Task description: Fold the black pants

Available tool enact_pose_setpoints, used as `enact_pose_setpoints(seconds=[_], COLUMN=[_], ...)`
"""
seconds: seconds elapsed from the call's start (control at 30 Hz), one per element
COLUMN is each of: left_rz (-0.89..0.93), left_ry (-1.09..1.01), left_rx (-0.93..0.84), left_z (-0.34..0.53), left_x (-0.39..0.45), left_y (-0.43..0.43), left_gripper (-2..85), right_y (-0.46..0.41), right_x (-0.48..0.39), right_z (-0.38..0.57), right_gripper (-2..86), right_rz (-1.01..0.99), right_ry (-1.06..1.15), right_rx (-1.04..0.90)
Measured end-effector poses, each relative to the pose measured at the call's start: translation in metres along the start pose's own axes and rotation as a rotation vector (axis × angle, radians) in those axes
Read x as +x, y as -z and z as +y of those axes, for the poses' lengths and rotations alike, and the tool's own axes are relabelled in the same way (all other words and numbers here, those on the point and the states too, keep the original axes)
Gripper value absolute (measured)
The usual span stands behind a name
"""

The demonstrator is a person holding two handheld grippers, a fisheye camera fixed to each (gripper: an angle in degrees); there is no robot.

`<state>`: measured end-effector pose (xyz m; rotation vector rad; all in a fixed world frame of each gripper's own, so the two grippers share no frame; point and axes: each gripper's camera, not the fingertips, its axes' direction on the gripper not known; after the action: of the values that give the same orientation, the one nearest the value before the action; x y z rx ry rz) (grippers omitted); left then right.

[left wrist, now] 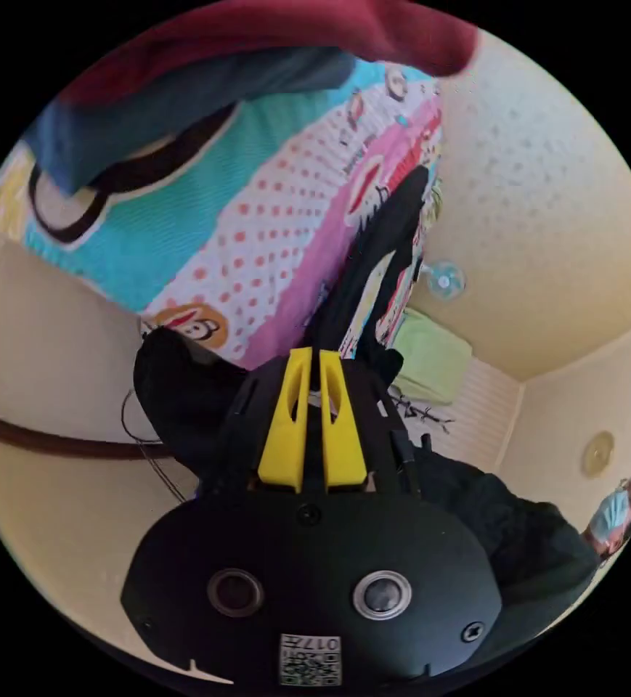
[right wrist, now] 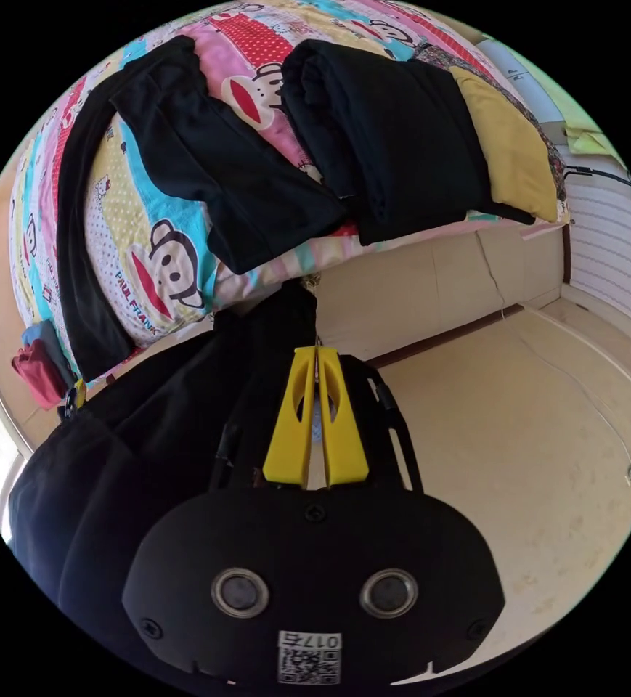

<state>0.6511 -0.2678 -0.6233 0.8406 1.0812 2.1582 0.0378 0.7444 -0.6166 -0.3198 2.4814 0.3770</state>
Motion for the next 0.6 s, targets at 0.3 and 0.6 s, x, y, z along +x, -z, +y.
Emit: enact_pose_setpoints(seconds=[0.3, 0.6], left_rz=[-0.179, -0.784], left_ry=[-0.269, -0.555], left_rx=[0.068, -0.526], left_z=[0.035, -0.004], left_x=[0.049, 0.151], left_y=[-0.014, -0.266], left_gripper=[8.1, 10.9], right_y=[0.019, 0.025], right_x=[-0.016, -0.036], right_z=[-0.014, -0.055], right_gripper=[0.3, 0.5], right_rz=[0.068, 0.144], right_ry=[0.022, 0.154], right_rx=[-0.040, -0.098])
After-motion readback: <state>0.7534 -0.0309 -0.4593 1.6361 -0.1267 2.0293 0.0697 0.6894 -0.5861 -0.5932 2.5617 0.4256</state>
